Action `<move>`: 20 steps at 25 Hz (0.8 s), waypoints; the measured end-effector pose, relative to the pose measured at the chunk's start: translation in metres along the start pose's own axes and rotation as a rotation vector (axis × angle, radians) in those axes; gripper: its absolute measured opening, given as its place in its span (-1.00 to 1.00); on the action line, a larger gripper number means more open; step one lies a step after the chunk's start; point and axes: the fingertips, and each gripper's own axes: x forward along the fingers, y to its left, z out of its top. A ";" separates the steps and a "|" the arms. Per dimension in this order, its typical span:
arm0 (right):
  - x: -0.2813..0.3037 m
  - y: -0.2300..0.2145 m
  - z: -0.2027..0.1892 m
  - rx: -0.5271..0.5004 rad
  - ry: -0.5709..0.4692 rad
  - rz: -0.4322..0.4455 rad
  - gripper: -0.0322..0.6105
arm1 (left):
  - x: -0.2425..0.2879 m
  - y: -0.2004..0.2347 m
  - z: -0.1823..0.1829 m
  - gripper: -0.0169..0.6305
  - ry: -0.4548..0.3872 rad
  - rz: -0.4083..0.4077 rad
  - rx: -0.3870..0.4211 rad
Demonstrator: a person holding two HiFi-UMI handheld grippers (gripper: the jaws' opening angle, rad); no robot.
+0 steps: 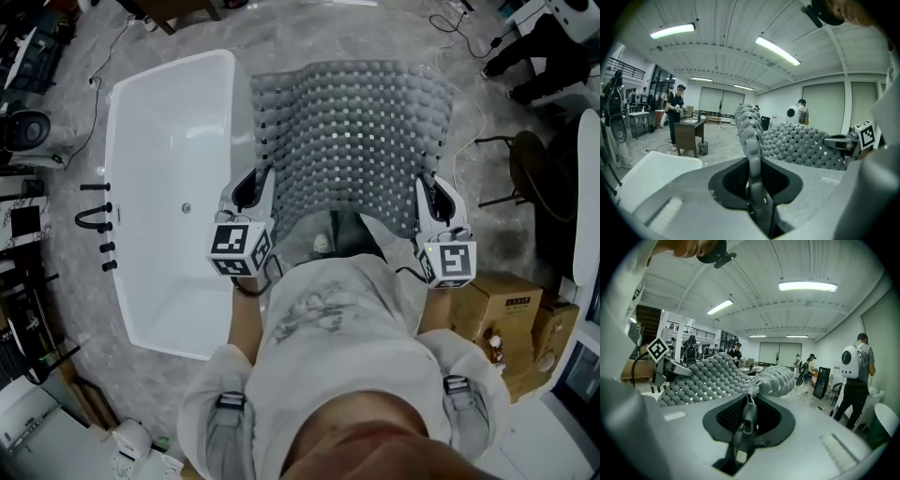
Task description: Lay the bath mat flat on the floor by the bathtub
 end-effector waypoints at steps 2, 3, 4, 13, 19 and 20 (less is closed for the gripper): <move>0.011 -0.009 -0.002 0.011 0.010 0.009 -0.75 | 0.012 0.001 0.004 -0.72 0.008 0.008 0.001; 0.017 -0.013 -0.002 0.016 0.014 0.014 -0.75 | 0.018 0.002 0.006 -0.72 0.011 0.012 0.000; 0.022 -0.016 -0.002 0.021 0.019 0.018 -0.75 | 0.023 0.004 0.008 -0.72 0.015 0.017 -0.003; 0.110 -0.050 -0.025 0.022 0.068 0.062 -0.75 | 0.108 0.042 0.005 -0.72 0.066 0.053 -0.032; 0.184 -0.067 -0.071 0.049 0.128 0.068 -0.75 | 0.180 0.082 -0.027 -0.72 0.137 0.071 -0.067; 0.193 -0.068 -0.079 0.060 0.140 0.069 -0.75 | 0.190 0.087 -0.033 -0.72 0.150 0.074 -0.075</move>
